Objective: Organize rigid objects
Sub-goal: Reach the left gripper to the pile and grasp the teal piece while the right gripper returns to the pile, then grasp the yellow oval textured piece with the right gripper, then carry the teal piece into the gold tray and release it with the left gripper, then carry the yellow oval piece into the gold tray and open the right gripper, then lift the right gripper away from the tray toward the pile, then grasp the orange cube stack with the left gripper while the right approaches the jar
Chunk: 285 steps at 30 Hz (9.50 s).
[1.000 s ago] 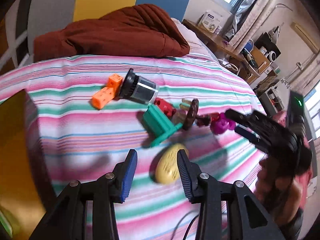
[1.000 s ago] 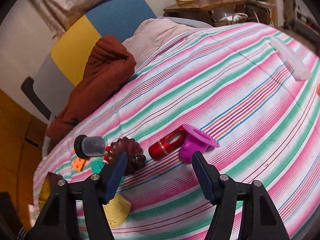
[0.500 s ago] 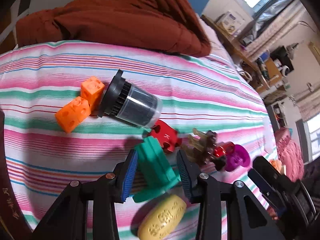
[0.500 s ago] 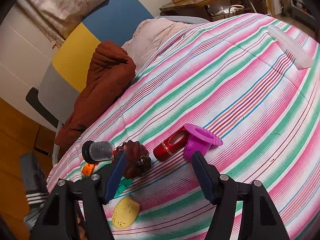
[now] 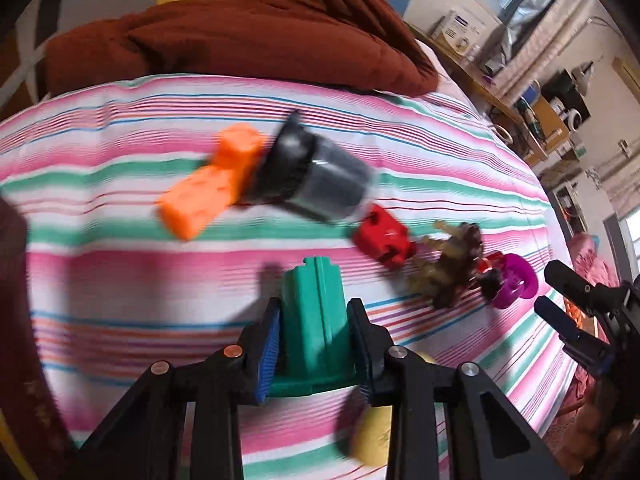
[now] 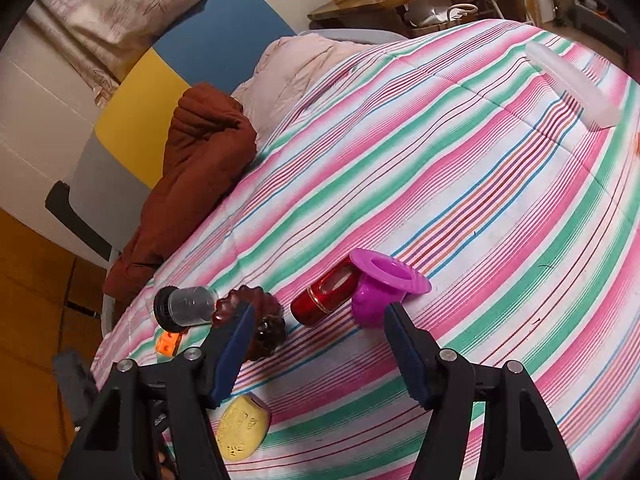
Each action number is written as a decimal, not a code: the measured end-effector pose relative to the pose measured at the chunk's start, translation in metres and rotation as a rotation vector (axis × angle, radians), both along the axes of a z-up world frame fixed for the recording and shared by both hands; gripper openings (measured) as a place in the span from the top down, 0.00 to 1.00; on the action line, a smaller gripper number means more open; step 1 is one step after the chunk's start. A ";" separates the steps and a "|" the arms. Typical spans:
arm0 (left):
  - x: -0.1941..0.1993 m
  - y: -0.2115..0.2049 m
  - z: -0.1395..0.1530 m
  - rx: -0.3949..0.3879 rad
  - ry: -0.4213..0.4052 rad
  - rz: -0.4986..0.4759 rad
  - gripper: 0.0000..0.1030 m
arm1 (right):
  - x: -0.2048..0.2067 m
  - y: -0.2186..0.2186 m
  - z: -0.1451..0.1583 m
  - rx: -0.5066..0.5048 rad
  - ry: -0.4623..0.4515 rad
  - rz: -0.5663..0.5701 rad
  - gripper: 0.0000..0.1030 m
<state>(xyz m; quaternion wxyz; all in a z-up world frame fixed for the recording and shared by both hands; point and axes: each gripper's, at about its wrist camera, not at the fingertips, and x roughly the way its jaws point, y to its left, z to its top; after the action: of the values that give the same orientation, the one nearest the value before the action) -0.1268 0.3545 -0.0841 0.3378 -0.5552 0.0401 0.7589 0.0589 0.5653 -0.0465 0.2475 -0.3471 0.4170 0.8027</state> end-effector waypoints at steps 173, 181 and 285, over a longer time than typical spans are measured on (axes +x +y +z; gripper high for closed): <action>0.116 -0.415 0.068 -0.130 0.419 0.642 0.65 | -0.116 -0.453 -0.025 0.251 -0.007 1.095 0.49; 0.119 -0.405 0.071 -0.131 0.430 0.613 0.65 | -0.106 -0.439 -0.002 0.310 0.044 1.062 0.46; -0.019 0.003 0.007 -0.170 0.215 -0.172 0.90 | -0.007 -0.011 0.031 0.154 0.043 -0.004 0.20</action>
<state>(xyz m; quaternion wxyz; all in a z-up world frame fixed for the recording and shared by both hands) -0.1459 0.3571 -0.0772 0.3470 -0.4919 0.1877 0.7761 0.0515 0.5543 -0.0159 0.2662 -0.3089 0.3602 0.8391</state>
